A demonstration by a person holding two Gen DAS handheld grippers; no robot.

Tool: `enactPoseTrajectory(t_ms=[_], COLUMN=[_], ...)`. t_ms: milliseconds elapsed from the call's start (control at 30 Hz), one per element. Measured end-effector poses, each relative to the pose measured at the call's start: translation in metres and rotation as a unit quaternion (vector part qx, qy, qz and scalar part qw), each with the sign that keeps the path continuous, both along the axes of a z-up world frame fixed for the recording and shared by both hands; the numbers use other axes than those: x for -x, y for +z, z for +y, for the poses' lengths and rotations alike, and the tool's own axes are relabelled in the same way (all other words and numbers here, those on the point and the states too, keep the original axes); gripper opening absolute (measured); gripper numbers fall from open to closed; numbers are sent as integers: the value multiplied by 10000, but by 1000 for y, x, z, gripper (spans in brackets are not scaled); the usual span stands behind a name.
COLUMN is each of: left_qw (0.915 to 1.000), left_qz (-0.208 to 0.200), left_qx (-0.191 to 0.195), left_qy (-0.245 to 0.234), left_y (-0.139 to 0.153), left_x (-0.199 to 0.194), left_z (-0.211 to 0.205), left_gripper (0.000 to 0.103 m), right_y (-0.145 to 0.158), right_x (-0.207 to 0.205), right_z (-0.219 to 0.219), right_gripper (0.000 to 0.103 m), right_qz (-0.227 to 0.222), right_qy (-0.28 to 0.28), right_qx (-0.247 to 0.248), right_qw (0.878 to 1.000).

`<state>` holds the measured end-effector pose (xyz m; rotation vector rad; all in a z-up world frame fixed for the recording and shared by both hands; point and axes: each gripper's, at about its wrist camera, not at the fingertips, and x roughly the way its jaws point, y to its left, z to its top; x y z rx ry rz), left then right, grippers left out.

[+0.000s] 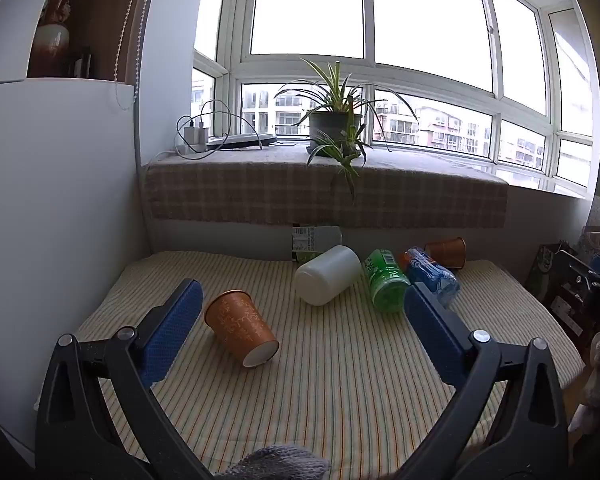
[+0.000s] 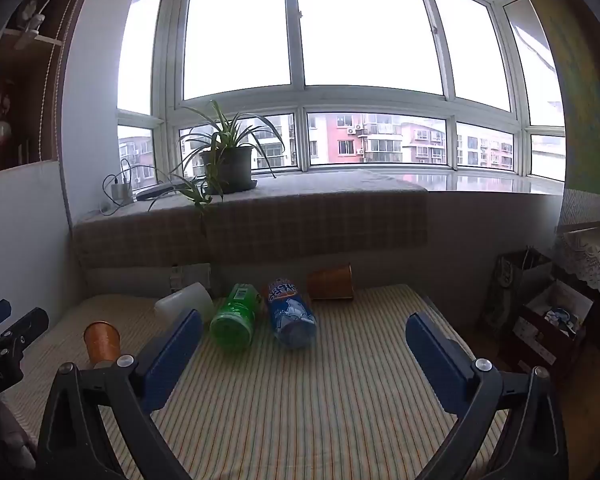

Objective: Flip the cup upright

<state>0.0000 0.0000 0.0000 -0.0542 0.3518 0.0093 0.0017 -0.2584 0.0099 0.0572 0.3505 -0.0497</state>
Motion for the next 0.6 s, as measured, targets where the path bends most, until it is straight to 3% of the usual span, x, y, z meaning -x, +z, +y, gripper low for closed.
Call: enactPoseTrajectory(t_ms=[600], left_qw=[10000], left_qz=[-14], left_qx=[-41], left_qy=[36], left_y=[1], left_x=[3], left_z=[3], left_gripper=[102], right_y=[-1], right_x=[1], right_z=[-2], right_gripper=[103], right_qz=[88], right_qy=[30], right_qx=[-135], right_qw=[9999])
